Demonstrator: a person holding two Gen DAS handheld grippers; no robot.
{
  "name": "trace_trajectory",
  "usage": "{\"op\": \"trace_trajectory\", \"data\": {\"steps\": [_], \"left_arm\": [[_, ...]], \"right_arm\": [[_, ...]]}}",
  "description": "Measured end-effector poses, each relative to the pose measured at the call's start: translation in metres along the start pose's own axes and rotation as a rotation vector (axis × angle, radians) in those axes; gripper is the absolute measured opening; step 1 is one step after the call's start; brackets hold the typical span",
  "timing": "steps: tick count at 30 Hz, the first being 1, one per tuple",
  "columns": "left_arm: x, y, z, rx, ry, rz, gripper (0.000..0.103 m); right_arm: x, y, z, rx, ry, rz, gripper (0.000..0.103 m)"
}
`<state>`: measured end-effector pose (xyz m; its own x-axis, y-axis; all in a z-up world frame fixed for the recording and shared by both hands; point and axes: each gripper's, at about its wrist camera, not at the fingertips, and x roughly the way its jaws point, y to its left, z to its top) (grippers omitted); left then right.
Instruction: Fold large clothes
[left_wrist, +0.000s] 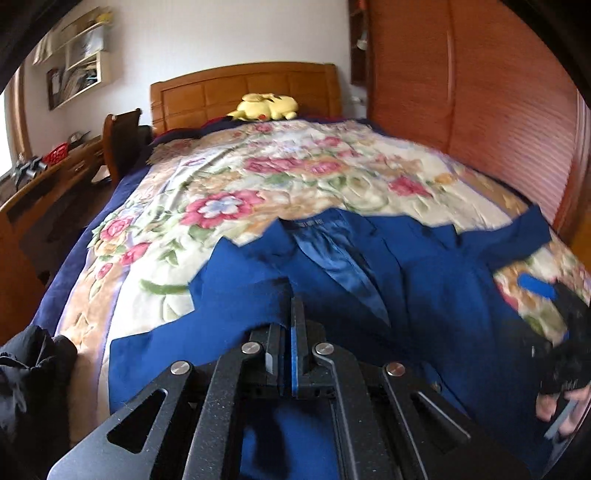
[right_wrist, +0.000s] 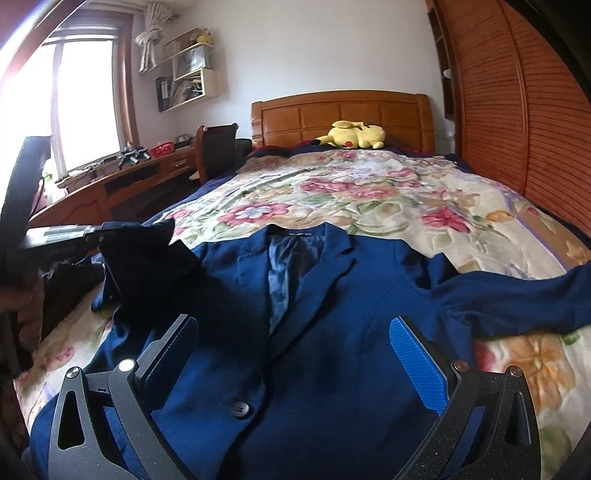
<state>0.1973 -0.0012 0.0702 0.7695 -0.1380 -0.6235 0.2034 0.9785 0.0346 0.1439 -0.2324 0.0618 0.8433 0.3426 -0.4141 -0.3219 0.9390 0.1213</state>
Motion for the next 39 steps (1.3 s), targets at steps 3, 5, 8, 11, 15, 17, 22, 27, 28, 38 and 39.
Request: {"op": "trace_trajectory", "data": {"steps": [3, 5, 8, 11, 15, 17, 22, 27, 28, 38, 39], "left_arm": [[0.002, -0.002, -0.012, 0.020, 0.026, 0.012, 0.002], [0.002, -0.002, -0.021, 0.025, 0.046, 0.010, 0.007], [-0.005, 0.000, -0.036, 0.020, 0.056, 0.005, 0.029], [-0.022, 0.004, -0.052, 0.012, 0.023, -0.001, 0.056], [-0.049, 0.014, -0.072, -0.032, -0.030, -0.004, 0.078], [-0.061, 0.022, -0.083, -0.045, -0.054, 0.005, 0.080], [-0.076, 0.047, -0.108, -0.105, -0.088, 0.007, 0.088], [-0.079, 0.072, -0.120, -0.132, -0.092, 0.025, 0.089], [-0.080, 0.075, -0.120, -0.133, -0.097, 0.031, 0.089], [-0.076, 0.111, -0.136, -0.128, -0.093, 0.072, 0.093], [-0.077, 0.114, -0.136, -0.128, -0.094, 0.072, 0.093]], "right_arm": [[0.001, 0.004, -0.002, -0.013, 0.004, 0.002, 0.103], [0.001, 0.008, -0.001, -0.024, 0.007, 0.004, 0.103], [0.001, 0.010, -0.001, -0.036, 0.010, 0.015, 0.103], [0.001, 0.011, 0.000, -0.042, 0.010, 0.026, 0.103], [0.000, 0.018, 0.003, -0.041, 0.006, 0.050, 0.103], [0.000, 0.023, 0.005, -0.044, 0.004, 0.065, 0.103], [0.001, 0.038, 0.006, -0.080, 0.004, 0.086, 0.103], [-0.003, 0.049, 0.005, -0.109, 0.013, 0.081, 0.103], [-0.003, 0.050, 0.006, -0.108, 0.018, 0.083, 0.103], [0.022, 0.093, 0.035, -0.252, 0.075, 0.152, 0.103], [0.026, 0.098, 0.038, -0.271, 0.081, 0.161, 0.102]]}}
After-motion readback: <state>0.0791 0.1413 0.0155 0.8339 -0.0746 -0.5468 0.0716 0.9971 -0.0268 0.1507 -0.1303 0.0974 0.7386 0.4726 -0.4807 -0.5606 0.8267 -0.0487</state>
